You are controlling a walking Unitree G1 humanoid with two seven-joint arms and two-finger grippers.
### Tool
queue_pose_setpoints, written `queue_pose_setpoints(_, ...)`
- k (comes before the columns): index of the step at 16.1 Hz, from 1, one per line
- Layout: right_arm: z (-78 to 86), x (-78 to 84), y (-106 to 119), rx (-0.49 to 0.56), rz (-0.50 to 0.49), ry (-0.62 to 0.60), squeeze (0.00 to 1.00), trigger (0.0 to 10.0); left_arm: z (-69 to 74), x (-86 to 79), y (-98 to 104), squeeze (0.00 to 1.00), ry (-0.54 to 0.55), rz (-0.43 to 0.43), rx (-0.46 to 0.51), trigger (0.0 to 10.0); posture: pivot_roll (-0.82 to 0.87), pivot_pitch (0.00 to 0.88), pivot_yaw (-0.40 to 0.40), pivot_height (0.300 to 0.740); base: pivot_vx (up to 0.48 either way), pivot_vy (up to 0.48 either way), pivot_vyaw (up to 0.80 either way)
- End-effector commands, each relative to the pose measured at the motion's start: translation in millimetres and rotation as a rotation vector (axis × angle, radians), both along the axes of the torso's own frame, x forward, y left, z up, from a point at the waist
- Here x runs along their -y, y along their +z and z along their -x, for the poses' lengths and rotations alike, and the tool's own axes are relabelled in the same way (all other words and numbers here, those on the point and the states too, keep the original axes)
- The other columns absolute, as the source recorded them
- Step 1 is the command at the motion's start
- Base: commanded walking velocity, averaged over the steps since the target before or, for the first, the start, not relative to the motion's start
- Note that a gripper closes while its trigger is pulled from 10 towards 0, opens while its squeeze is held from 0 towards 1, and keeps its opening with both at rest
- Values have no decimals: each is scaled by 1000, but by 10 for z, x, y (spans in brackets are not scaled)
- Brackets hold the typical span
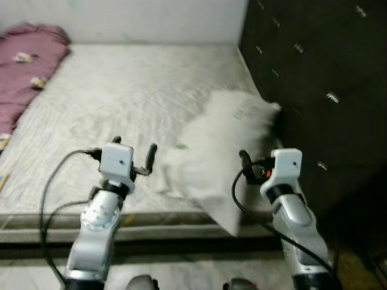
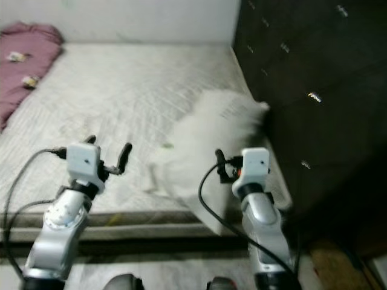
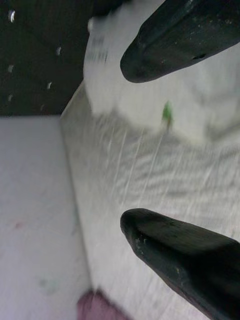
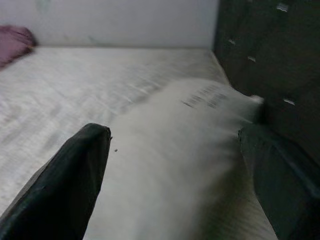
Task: Clean up the room
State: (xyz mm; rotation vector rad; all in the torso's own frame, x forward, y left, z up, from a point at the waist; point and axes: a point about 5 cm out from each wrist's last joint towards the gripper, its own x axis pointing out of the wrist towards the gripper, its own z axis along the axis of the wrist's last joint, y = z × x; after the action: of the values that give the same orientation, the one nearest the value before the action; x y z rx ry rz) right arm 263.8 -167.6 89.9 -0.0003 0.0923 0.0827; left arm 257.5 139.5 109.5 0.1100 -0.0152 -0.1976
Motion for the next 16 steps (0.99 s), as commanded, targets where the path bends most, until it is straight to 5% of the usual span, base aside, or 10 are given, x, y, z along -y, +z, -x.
queue_pose_setpoints(1,-23,12,36,14,-5,-9,0,10000,-6,-5,24,0,-8,4,7,10000,-43,0,10,740,0,0,0)
queue_pose_setpoints(8,-15,7,38,14,1,-8,0,10000,23,27,59,0,-58,27,33,10000,-42,0,9,740,0,0,0)
queue_pose_setpoints(16,-25,6,31,10,10,-13,0,10000,20,33,63,0,-78,34,36,10000,-45,0,12,740,291,0,0)
